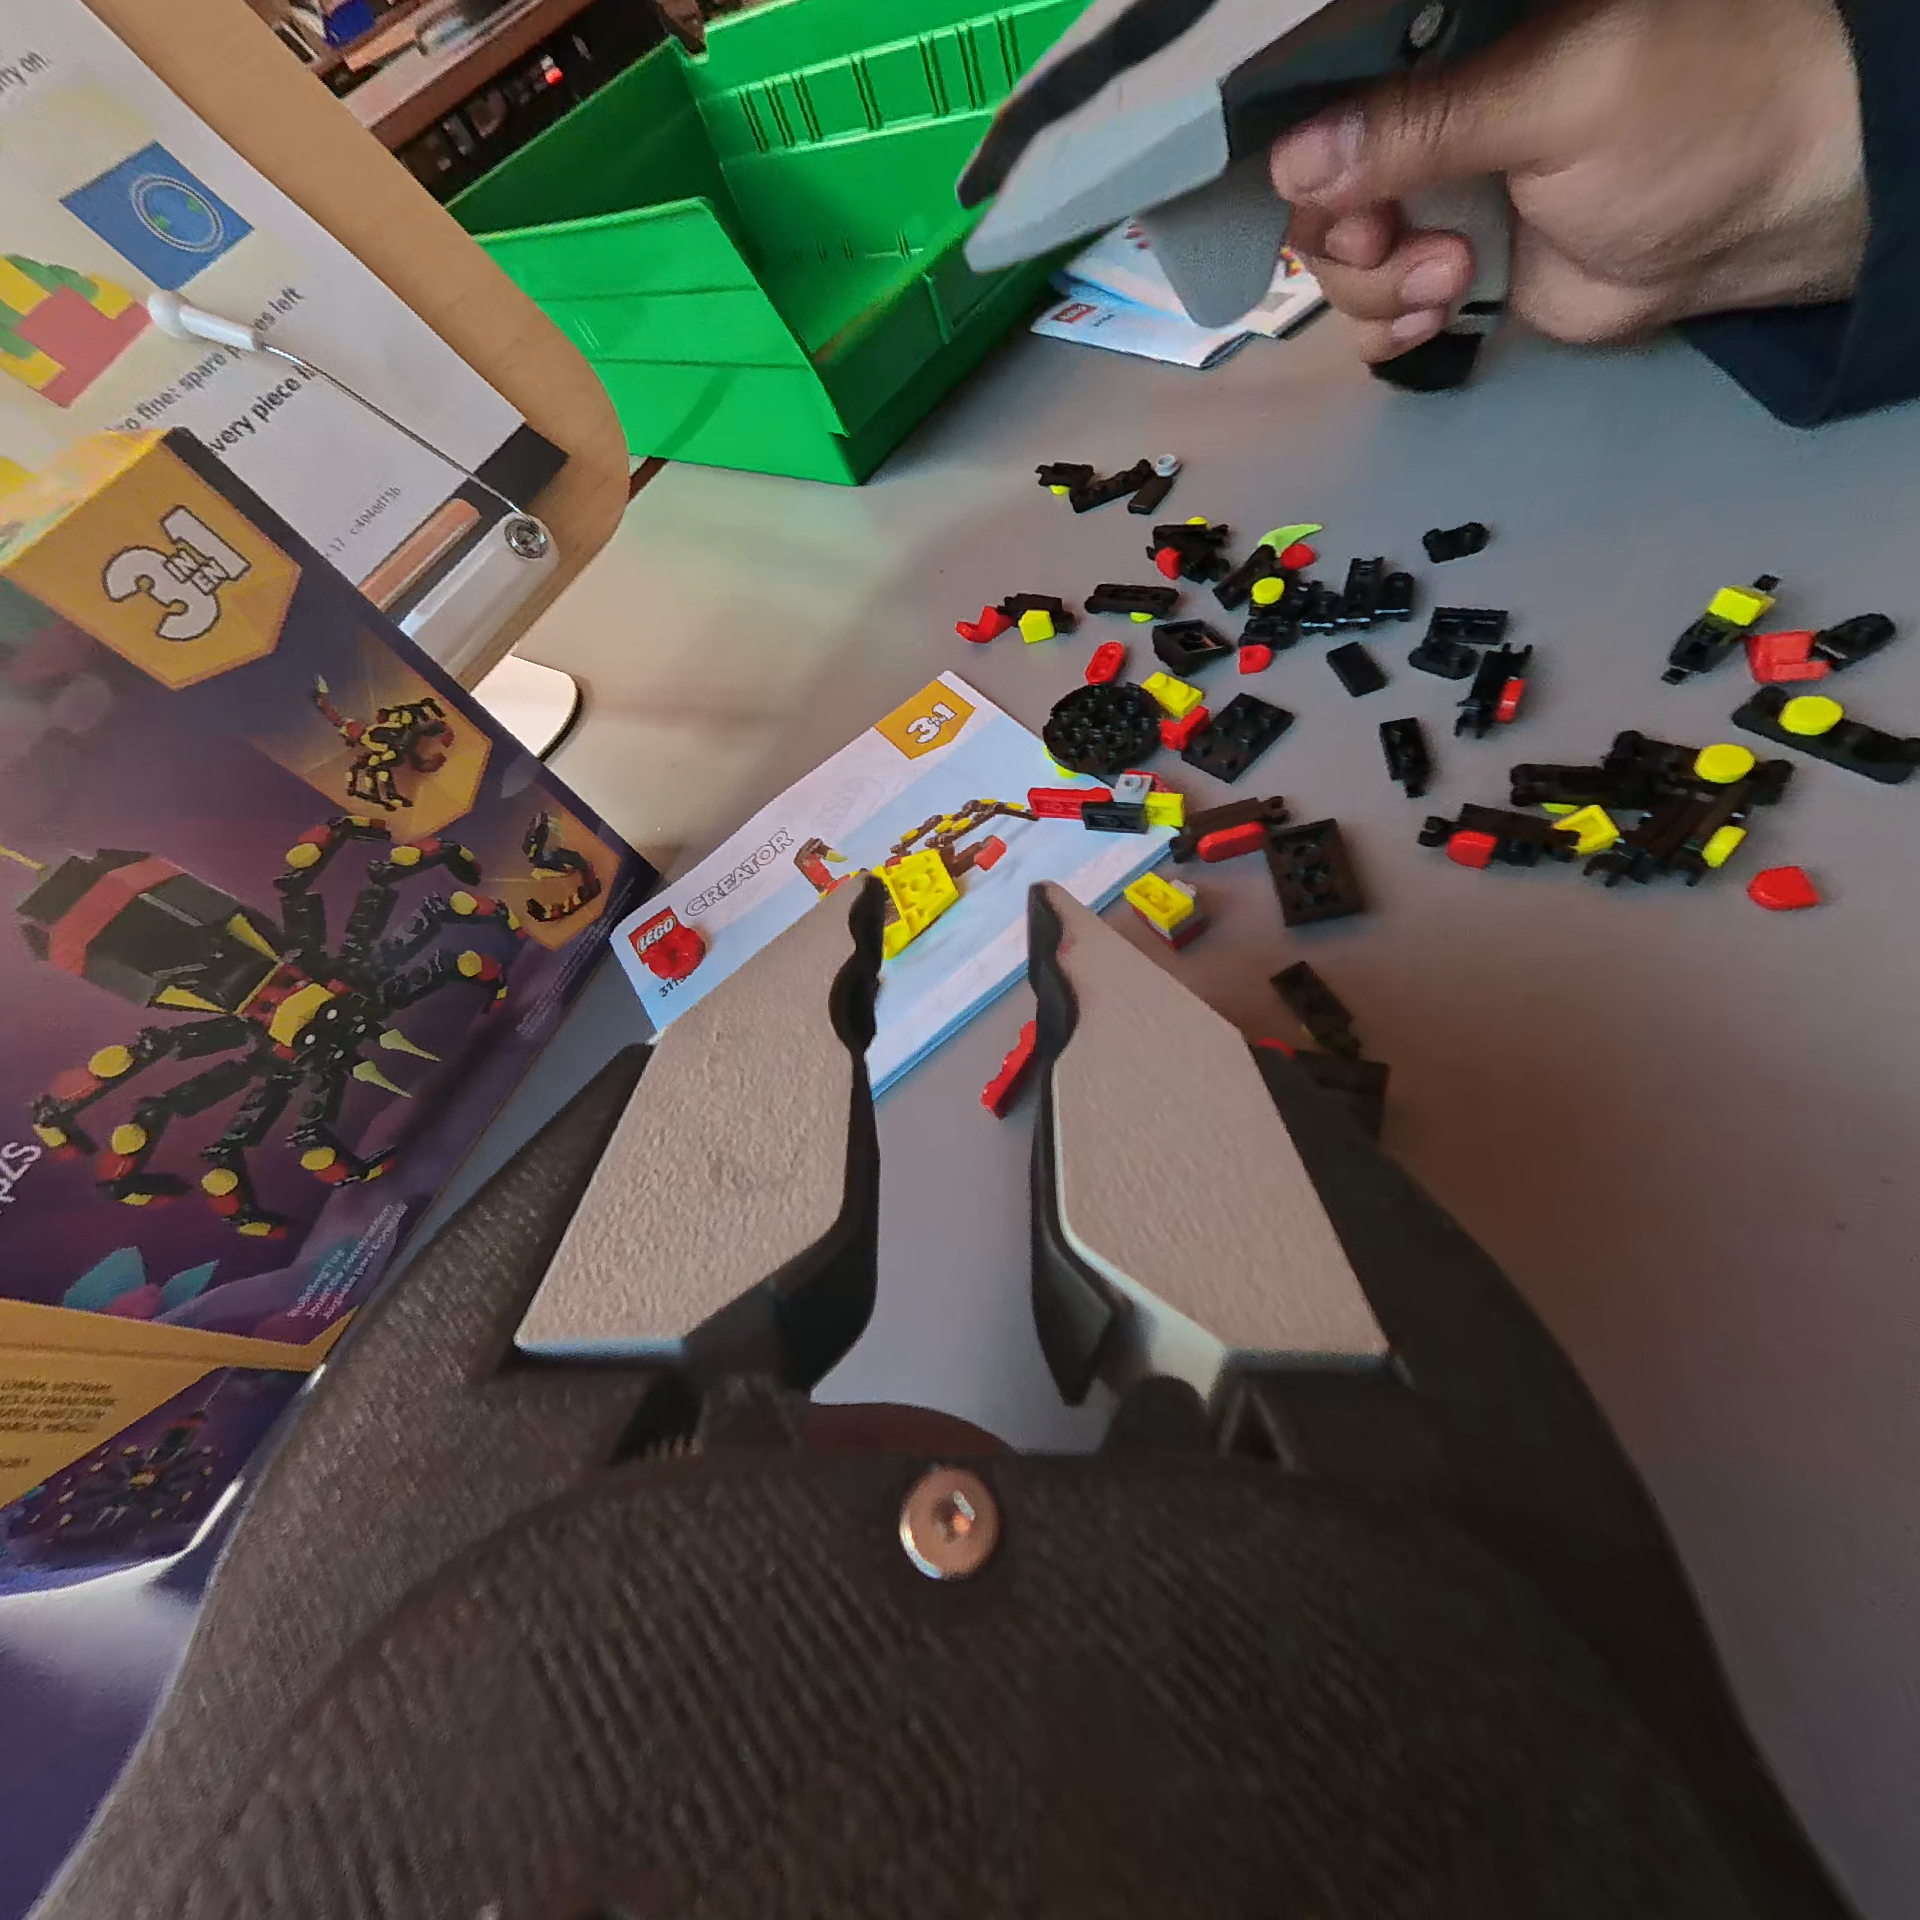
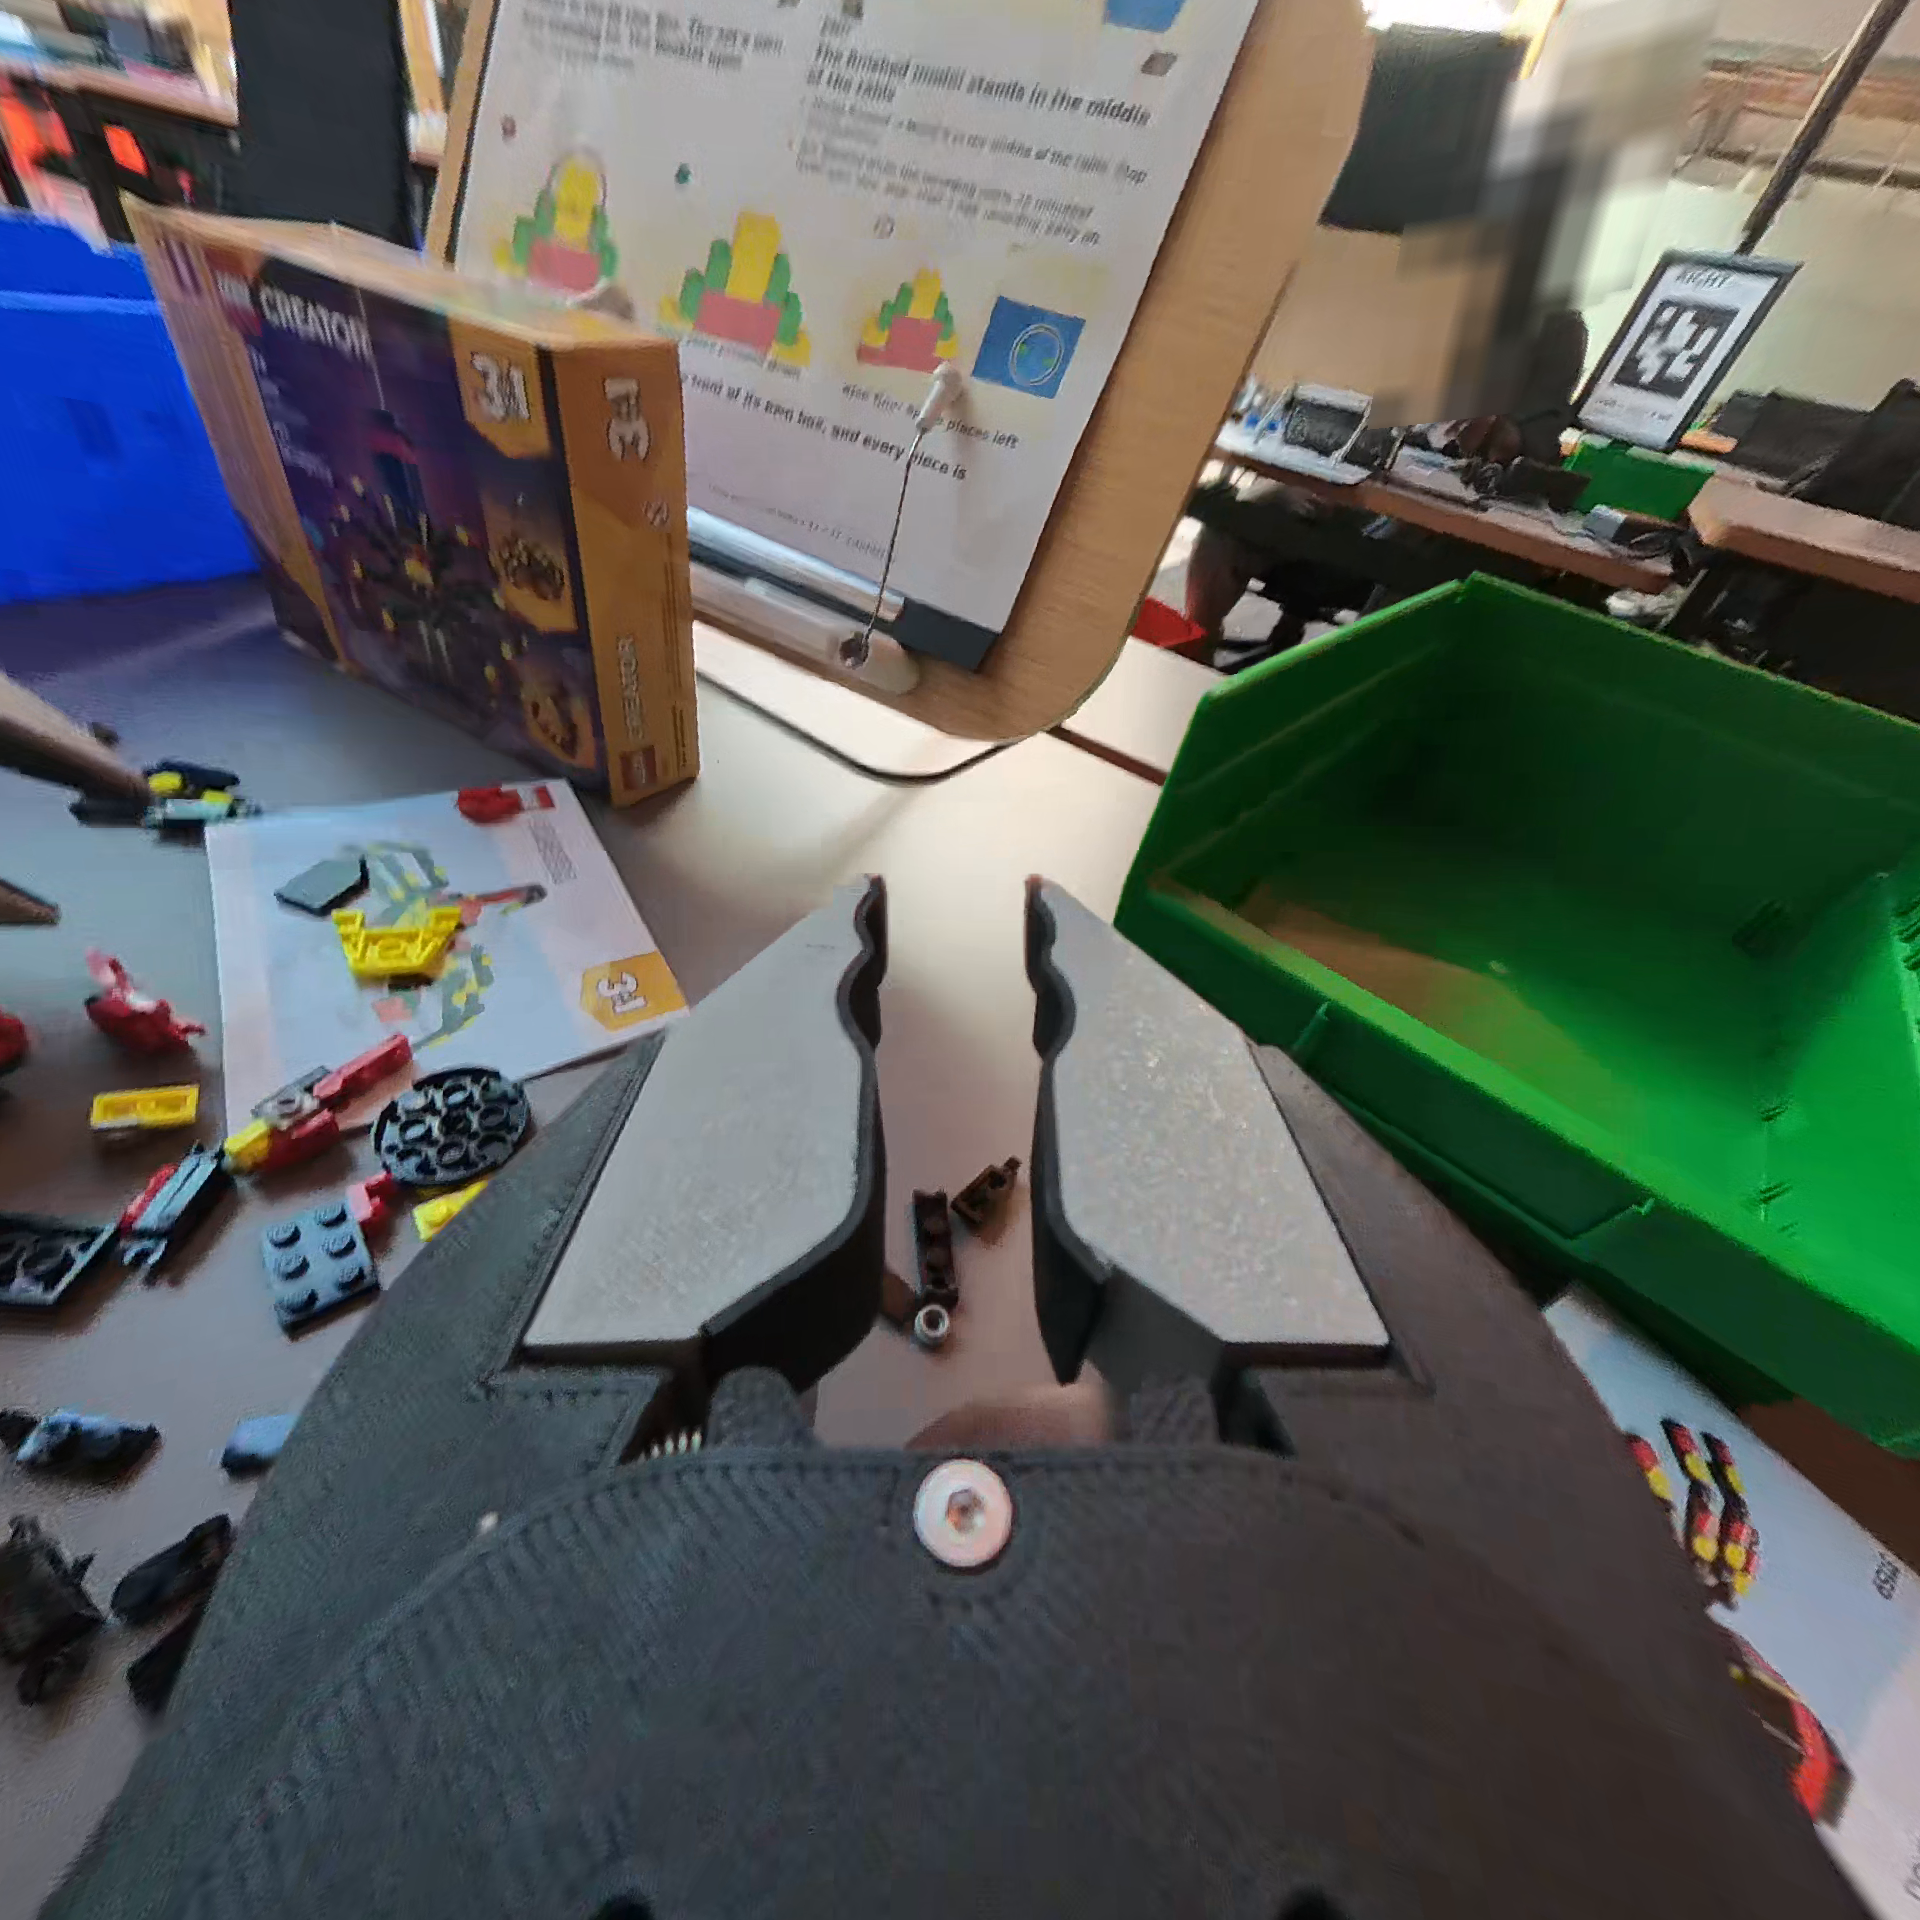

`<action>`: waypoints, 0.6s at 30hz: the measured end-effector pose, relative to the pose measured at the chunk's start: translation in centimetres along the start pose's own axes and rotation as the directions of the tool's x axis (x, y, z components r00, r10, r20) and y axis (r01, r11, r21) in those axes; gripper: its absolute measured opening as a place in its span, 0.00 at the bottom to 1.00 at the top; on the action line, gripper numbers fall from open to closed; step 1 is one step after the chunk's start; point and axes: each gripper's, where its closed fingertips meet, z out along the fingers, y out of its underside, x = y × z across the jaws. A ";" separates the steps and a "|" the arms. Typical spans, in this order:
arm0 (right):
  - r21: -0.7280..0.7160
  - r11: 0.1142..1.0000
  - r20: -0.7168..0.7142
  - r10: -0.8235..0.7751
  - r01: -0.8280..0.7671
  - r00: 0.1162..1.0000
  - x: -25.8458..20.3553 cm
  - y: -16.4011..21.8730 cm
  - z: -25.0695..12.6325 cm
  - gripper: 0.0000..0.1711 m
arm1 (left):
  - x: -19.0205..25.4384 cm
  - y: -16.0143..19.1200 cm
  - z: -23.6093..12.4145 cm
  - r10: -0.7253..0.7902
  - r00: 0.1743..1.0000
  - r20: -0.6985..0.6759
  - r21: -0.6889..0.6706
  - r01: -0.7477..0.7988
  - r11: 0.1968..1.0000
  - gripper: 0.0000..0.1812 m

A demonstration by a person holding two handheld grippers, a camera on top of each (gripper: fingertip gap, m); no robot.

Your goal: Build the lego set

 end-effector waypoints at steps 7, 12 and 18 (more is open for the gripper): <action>0.162 0.985 -0.057 -0.044 0.052 0.997 -0.3 -2.4 0.5 0.06 | 0.5 -0.5 0.2 0.025 1.000 0.004 0.020 -0.025 0.999 0.14; 0.164 0.983 -0.012 -0.087 0.088 0.996 -1.8 -2.7 2.3 0.05 | 0.5 -1.8 -0.3 -0.013 1.000 0.007 0.103 0.012 0.995 0.12; 0.197 0.980 0.051 -0.005 -0.005 0.999 -2.5 -3.1 1.5 0.05 | -0.8 -2.9 -1.5 -0.105 0.994 0.000 0.215 0.103 0.971 0.11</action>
